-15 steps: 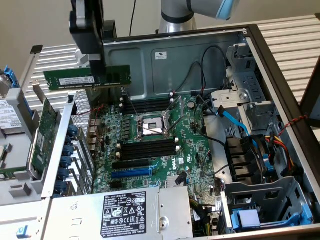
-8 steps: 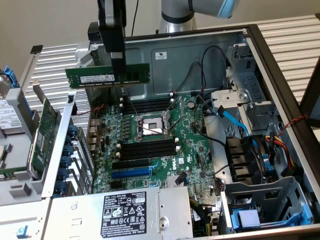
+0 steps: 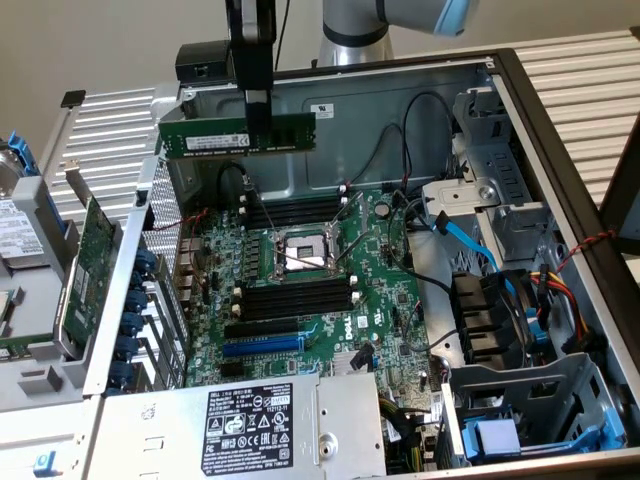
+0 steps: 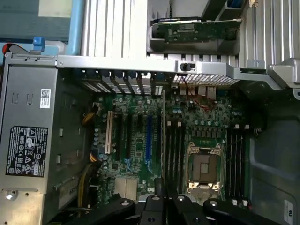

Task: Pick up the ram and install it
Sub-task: 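Pick up the ram and move it above insertion slot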

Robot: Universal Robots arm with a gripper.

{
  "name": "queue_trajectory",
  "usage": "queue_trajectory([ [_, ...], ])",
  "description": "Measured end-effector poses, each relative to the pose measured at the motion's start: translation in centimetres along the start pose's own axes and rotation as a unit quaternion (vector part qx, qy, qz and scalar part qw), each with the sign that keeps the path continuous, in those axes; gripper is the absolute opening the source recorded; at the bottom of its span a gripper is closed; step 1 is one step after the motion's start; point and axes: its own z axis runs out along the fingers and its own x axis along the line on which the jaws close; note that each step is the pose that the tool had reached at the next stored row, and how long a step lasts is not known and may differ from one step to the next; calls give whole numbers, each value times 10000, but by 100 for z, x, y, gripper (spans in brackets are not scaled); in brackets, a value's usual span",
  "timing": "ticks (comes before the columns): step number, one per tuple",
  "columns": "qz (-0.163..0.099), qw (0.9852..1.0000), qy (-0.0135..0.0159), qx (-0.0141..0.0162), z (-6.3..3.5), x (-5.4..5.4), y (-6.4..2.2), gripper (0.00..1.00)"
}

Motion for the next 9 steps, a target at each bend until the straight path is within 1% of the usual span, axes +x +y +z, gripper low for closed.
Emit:
queue_trajectory([
  [3,1,10000,-1,0,2,-136,-4,12],
  [4,1,10000,1,0,1,-162,-8,12],
  [5,0,10000,0,2,2,-170,-14,12],
  [7,0,10000,0,17,1,-175,-24,12],
  [9,0,10000,-8,25,0,-175,-50,12],
])
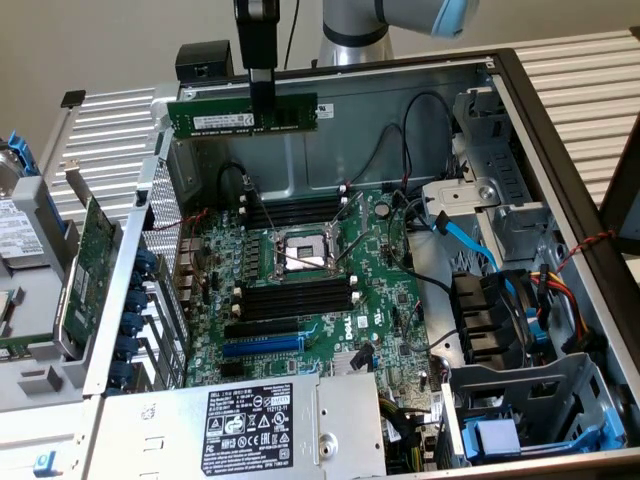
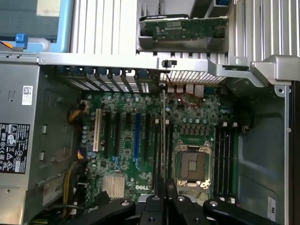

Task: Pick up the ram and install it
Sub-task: 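Pick up the ram and move it above insertion slot, then insert the ram into the slot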

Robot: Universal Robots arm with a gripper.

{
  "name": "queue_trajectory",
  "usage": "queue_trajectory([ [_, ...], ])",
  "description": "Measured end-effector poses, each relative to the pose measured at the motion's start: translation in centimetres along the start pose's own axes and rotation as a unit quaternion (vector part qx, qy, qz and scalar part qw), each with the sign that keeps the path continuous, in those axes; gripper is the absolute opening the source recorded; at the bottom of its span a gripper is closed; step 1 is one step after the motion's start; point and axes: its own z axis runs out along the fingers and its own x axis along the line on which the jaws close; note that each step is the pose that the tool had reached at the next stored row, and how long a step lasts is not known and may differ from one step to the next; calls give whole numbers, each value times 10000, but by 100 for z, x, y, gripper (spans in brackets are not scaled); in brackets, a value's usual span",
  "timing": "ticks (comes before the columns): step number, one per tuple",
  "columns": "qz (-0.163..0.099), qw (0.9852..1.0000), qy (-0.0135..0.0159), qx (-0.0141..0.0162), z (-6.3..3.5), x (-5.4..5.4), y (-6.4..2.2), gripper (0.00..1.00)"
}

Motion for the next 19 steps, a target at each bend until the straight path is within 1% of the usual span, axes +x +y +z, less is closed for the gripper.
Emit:
queue_trajectory([
  [2,0,10000,-15,5,-4,0,-35,12],
  [3,0,10000,-27,8,-4,0,-51,12],
  [4,-1,10000,-48,11,-5,0,-68,12],
  [6,1,9999,-109,20,-4,0,-87,12],
  [7,0,9999,-150,28,-4,0,-93,12],
  [8,-3,9998,-197,51,-4,-1,-95,12],
  [10,-7,9996,-258,114,-4,-1,-97,12],
  [11,-10,9995,-289,131,-4,-1,-104,12],
  [12,-11,9994,-314,141,-5,-1,-115,12],
  [15,-14,9992,-363,161,-4,-1,-154,12],
  [19,-16,9991,-396,168,-4,0,-194,12],
])
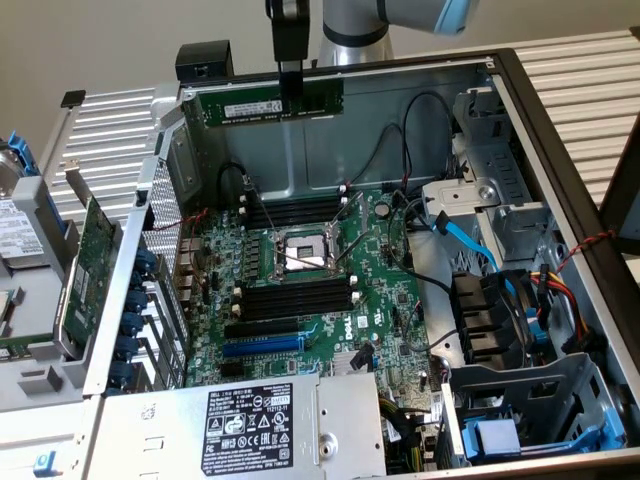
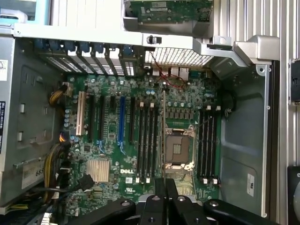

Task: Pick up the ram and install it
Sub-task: 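Insert the ram into the slot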

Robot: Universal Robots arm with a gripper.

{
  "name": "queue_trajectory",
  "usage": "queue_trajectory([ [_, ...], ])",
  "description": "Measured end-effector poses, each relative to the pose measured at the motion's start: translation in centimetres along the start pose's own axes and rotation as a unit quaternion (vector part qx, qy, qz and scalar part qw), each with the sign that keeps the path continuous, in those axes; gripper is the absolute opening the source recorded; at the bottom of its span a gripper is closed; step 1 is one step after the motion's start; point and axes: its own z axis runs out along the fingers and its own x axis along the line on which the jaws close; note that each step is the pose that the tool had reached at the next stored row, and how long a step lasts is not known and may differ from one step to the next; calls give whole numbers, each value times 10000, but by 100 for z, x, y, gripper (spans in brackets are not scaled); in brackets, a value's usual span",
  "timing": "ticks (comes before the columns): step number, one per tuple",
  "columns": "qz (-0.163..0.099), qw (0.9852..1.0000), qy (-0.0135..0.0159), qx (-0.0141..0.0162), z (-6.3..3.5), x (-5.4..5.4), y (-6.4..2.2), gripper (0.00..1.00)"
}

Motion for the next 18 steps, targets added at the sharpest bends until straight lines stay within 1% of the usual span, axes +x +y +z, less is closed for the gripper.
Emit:
queue_trajectory([
  [3,0,10000,-25,0,7,0,-20,12],
  [5,0,10000,-52,1,11,0,-23,12],
  [6,1,10000,-60,1,13,0,-23,12],
  [12,0,10000,-62,1,13,1,-24,12],
  [13,1,10000,-56,1,15,-2,-24,12],
  [15,3,10000,5,0,31,-33,-25,12],
  [16,4,10000,27,1,41,-49,-25,12],
  [17,5,10000,46,1,52,-67,-26,12],
  [18,6,10000,56,2,64,-83,-26,12],
])
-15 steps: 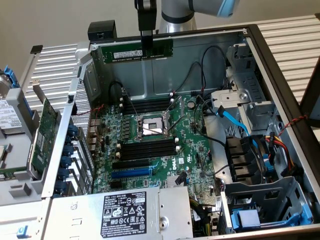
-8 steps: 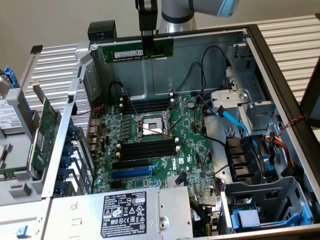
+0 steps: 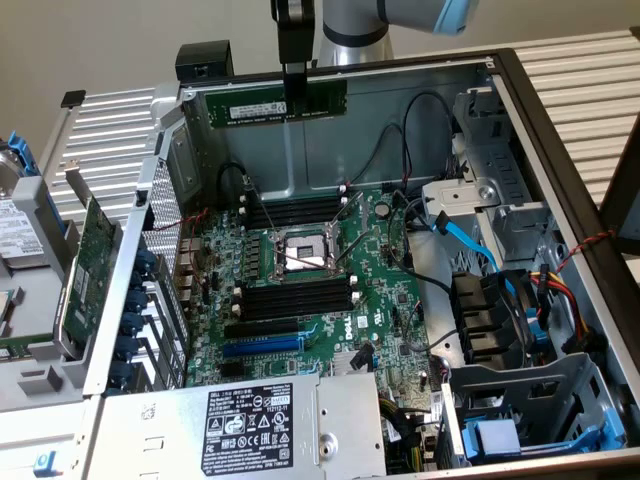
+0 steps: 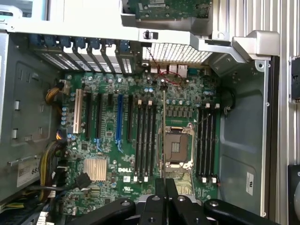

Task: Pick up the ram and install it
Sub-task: 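Insert the ram into the slot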

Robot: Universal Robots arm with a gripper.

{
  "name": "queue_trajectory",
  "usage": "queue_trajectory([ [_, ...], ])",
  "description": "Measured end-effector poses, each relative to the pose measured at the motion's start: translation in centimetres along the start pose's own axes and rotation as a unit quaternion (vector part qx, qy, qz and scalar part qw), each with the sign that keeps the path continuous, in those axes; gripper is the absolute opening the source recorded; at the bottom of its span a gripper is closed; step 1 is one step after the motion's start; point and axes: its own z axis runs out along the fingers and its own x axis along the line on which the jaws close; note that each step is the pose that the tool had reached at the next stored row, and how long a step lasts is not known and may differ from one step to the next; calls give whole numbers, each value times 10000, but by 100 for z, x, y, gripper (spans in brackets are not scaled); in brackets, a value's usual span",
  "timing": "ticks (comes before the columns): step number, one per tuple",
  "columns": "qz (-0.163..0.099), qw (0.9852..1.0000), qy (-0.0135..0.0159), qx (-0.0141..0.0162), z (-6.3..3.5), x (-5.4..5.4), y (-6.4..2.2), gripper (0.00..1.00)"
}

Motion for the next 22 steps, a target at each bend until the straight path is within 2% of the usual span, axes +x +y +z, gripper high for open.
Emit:
queue_trajectory([
  [4,3,10000,0,24,86,1,-2,12],
  [7,27,10000,-2,31,153,5,-4,12],
  [15,177,9998,-21,49,227,9,-7,12],
  [20,178,9998,-17,49,301,7,-10,12],
  [22,180,9998,2,49,327,5,-12,12],
])
